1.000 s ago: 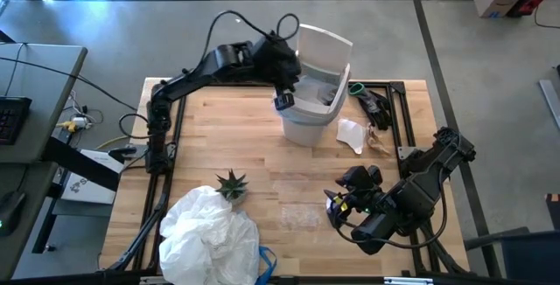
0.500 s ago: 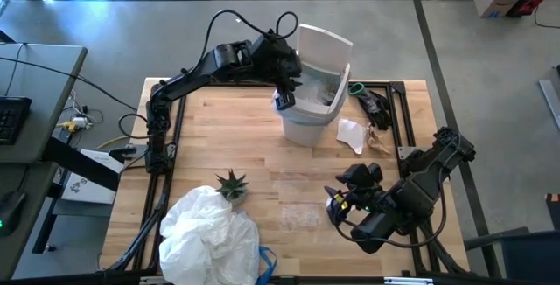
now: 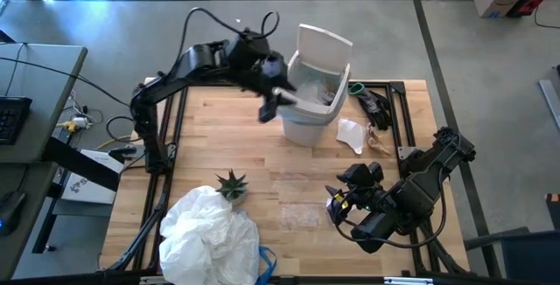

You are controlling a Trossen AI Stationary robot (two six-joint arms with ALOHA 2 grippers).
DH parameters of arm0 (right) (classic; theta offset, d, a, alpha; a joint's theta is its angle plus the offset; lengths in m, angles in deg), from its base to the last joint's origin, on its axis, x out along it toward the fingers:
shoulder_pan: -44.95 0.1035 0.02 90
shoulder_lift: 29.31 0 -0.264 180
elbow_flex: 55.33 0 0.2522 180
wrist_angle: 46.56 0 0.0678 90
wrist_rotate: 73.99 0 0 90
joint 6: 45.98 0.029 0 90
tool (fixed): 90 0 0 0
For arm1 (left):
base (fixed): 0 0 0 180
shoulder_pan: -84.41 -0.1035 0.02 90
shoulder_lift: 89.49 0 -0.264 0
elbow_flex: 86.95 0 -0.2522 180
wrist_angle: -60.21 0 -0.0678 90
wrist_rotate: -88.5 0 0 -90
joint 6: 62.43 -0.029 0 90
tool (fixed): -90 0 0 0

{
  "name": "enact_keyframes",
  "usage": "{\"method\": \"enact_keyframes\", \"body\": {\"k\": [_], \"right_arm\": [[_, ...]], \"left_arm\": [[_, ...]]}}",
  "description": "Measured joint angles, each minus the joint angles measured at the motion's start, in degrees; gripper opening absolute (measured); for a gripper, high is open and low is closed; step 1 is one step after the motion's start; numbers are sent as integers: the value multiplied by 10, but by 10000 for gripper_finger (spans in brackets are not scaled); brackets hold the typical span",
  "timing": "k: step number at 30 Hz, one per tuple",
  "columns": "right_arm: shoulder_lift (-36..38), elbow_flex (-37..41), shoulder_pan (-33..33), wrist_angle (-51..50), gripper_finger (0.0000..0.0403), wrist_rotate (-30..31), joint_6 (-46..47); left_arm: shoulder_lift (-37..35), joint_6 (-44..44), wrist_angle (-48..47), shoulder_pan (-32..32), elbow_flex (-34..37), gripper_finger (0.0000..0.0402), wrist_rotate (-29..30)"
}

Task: Place trash/remove bag and relplace
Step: Put the transparent plastic into the trash bin

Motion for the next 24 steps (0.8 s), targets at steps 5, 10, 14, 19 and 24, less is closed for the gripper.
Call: {"method": "enact_keyframes", "body": {"k": [5, 10, 14, 19, 24], "right_arm": [[0, 0, -5, -12, 194, 1, 0], [0, 0, -16, -22, 194, 3, -4], [0, 0, -23, -22, 194, 4, -15], [0, 0, -23, -22, 194, 4, -15], [0, 0, -21, -21, 194, -5, -4]], "left_arm": [[-14, -16, -60, 53, 0, 161, -58], [-7, -46, -79, 93, 35, 161, 21], [-7, -37, -76, 100, 118, 161, 84], [-6, -5, -22, 99, 232, 161, 82], [-6, 12, 58, 106, 348, 161, 57]]}}
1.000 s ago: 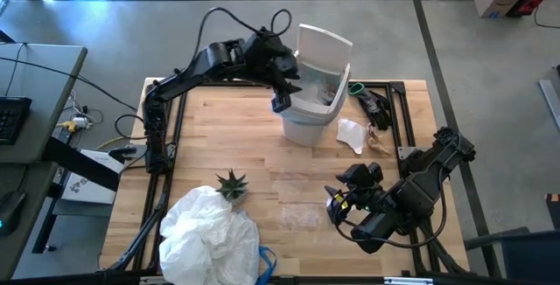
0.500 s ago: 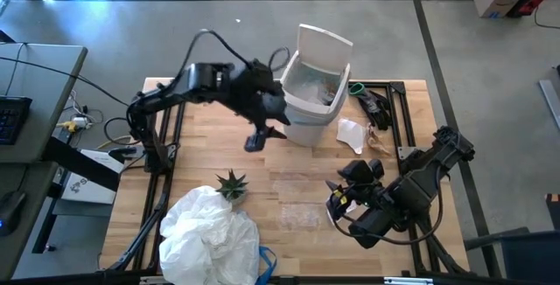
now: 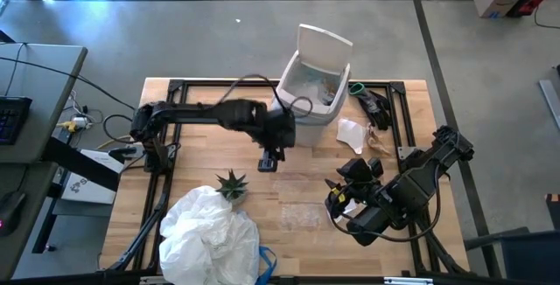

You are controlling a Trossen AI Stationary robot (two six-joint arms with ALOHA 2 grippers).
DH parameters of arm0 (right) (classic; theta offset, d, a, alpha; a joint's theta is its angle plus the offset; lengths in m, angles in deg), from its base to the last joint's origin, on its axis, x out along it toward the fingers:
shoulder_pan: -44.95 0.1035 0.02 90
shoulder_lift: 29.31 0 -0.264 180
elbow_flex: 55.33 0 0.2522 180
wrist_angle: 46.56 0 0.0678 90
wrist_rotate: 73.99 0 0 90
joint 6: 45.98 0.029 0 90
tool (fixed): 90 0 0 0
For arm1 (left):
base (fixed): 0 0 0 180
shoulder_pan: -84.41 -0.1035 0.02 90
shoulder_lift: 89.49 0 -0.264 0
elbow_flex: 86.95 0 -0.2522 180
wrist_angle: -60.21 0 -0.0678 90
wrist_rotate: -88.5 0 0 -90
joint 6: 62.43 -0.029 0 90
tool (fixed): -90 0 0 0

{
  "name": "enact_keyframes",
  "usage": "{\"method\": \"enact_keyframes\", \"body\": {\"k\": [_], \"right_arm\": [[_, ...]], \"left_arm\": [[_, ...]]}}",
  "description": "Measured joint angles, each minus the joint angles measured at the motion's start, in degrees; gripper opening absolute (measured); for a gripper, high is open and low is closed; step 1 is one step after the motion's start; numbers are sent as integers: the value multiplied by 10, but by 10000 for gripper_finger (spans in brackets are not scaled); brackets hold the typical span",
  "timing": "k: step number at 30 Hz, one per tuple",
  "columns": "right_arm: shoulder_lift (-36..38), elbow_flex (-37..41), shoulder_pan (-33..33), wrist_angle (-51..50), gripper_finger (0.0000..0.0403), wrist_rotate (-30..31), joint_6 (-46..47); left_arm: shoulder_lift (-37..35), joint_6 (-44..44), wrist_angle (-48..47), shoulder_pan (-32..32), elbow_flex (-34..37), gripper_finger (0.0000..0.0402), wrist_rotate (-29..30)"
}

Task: Place trash/remove bag and relplace
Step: Put the transparent plastic into the trash bin

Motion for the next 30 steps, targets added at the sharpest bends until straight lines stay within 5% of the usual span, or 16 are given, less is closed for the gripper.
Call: {"method": "enact_keyframes", "body": {"k": [15, 30], "right_arm": [[0, 0, -1, 3, 194, -4, 10], [0, 0, -1, 14, 194, -4, 10]], "left_arm": [[0, -1, 289, 50, 256, 161, -2], [80, 12, 358, 36, 293, 160, 12]]}}
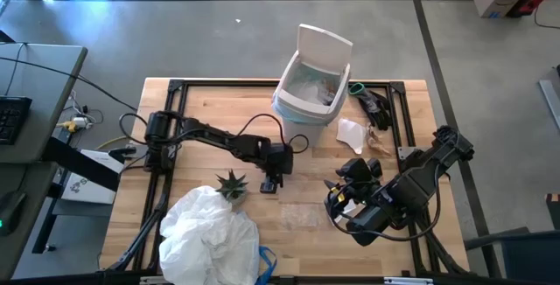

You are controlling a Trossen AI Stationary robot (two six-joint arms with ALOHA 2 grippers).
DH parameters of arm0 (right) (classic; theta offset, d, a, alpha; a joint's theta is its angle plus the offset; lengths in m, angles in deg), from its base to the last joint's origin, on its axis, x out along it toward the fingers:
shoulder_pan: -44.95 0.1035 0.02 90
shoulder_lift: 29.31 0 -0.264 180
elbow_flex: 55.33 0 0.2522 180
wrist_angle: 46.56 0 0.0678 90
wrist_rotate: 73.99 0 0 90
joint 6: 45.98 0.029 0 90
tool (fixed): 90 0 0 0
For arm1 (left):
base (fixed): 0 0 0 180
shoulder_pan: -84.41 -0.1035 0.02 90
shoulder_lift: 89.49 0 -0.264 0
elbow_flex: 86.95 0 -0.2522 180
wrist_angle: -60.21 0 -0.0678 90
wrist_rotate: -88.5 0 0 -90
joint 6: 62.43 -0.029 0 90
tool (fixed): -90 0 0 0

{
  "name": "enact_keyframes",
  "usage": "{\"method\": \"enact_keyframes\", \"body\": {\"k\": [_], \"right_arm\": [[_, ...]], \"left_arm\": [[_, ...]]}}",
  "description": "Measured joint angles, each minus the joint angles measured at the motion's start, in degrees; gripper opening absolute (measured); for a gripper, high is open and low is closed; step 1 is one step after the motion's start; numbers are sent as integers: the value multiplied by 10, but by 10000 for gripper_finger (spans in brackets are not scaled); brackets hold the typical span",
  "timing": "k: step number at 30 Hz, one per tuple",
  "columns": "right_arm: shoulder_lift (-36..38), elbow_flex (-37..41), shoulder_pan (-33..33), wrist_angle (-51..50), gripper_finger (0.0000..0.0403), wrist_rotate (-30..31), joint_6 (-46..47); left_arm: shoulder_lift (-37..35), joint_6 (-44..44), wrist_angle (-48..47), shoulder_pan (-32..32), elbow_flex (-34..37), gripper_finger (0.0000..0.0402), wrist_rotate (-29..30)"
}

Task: Place trash/remove bag and relplace
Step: Put the transparent plastic into the trash bin

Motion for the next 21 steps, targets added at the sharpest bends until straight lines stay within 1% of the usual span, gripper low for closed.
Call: {"method": "enact_keyframes", "body": {"k": [5, 8, 10, 13, 16, 18, 19, 21], "right_arm": [[0, 0, 0, 2, 194, 0, 0], [0, 0, 0, 6, 194, 0, 0], [0, 0, 0, 7, 194, 0, 0], [0, 0, 0, 10, 194, 0, 0], [0, 0, 0, 11, 194, 0, 0], [0, 0, 0, 11, 194, 0, 0], [0, 0, 0, 11, 194, 0, 0], [0, 0, 0, 11, 194, 0, 0]], "left_arm": [[21, 28, 16, -3, -2, 160, 4], [28, 35, 18, -4, -3, 159, -7], [33, 36, 18, -4, -3, 150, -14], [37, 37, 15, -3, -3, 117, -15], [37, 37, 11, -2, -3, 57, -19], [38, 39, 8, -3, -3, 18, -36], [38, 42, 6, -3, -4, 9, -45], [39, 47, -11, -2, -14, 10, -53]]}}
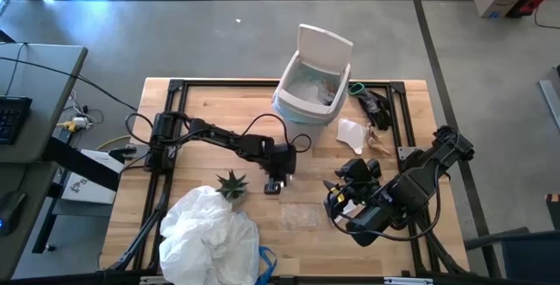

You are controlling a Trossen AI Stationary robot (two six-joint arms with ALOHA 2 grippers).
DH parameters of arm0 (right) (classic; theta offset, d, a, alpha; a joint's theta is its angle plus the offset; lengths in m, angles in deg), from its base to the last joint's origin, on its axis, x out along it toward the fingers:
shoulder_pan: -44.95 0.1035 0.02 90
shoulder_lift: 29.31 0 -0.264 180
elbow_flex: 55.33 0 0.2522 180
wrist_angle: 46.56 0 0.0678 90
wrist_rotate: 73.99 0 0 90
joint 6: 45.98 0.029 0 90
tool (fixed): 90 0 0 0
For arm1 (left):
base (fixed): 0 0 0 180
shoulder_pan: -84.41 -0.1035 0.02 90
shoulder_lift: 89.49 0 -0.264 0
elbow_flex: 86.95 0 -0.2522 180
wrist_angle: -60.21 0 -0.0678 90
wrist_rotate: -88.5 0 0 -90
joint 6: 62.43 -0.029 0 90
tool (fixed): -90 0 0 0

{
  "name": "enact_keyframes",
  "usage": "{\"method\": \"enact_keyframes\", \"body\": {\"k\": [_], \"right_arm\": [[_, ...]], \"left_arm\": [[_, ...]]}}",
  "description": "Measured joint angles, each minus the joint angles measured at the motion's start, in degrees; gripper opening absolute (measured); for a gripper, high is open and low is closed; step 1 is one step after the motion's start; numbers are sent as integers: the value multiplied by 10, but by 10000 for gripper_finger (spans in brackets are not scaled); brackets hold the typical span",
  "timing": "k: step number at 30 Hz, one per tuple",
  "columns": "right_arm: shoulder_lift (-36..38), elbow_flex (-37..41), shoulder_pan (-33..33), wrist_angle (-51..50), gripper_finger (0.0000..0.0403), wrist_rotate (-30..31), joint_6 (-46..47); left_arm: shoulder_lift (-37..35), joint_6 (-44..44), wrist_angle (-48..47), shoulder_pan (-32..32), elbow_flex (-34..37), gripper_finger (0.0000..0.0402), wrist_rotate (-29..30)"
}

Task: Place trash/remove bag and relplace
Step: Put the transparent plastic into the trash bin

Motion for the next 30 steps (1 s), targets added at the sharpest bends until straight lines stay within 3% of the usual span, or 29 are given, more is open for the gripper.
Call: {"method": "enact_keyframes", "body": {"k": [4, 13, 24, 30], "right_arm": [[0, 0, 0, 0, 194, 0, 0], [0, 0, 0, -1, 194, 4, -6], [0, 0, 0, -10, 194, 25, -6], [0, 0, 0, -11, 194, 35, -10]], "left_arm": [[-3, -3, -48, 1, -31, 1, -29], [-76, -38, -116, -1, -124, 0, -17], [-183, -92, -158, -42, -271, 0, 76], [-194, -114, -173, -100, -378, 0, 111]]}}
